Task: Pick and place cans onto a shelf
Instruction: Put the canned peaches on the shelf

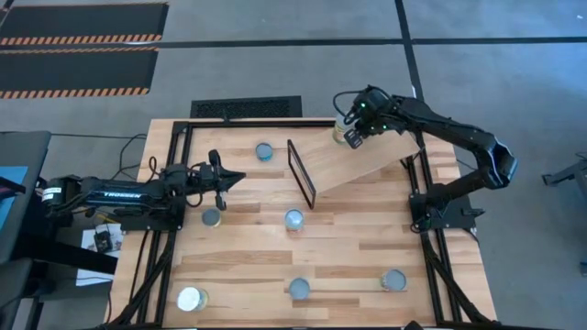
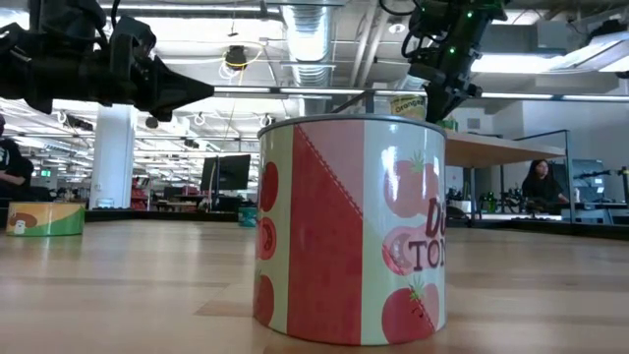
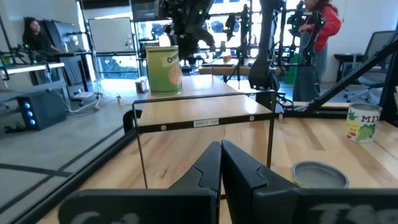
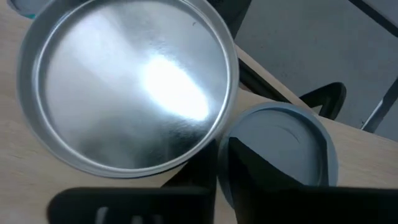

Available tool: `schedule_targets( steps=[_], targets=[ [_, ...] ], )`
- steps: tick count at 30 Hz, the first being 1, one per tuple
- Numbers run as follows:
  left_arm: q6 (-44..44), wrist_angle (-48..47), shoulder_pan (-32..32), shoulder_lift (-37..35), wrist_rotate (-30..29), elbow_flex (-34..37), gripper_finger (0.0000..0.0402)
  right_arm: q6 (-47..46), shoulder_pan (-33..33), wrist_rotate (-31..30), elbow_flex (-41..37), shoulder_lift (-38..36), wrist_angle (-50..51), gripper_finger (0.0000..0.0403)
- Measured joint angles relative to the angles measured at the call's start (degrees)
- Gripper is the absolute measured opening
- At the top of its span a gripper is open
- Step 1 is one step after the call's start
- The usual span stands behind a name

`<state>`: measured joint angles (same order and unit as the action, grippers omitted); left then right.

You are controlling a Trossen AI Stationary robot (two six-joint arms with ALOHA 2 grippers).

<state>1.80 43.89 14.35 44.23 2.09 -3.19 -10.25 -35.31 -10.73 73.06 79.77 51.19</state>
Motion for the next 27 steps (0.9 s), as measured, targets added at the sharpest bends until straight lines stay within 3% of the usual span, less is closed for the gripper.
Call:
schedule_targets(
  steps=[10,17,21,27],
  targets=[
    [0.6,0.0,0.0,0.0,0.0,0.0,0.0,-0.2,0.0,-1.4,-0.2,-1.8,0.4,0.0133],
    [0.7,0.1,0.0,0.0,-0.2,0.0,0.0,0.3,0.1,-1.6,-0.2,-6.3,1.0,0.015],
    [0.7,0.1,0.0,0.0,-0.2,0.0,0.0,0.5,0.1,-5.2,-0.2,-8.8,7.3,0.0116],
    [1.2,0.1,0.0,0.0,-0.1,0.0,0.0,-1.4,-1.9,-8.2,-0.2,-9.0,14.1,0.0013]
  ],
)
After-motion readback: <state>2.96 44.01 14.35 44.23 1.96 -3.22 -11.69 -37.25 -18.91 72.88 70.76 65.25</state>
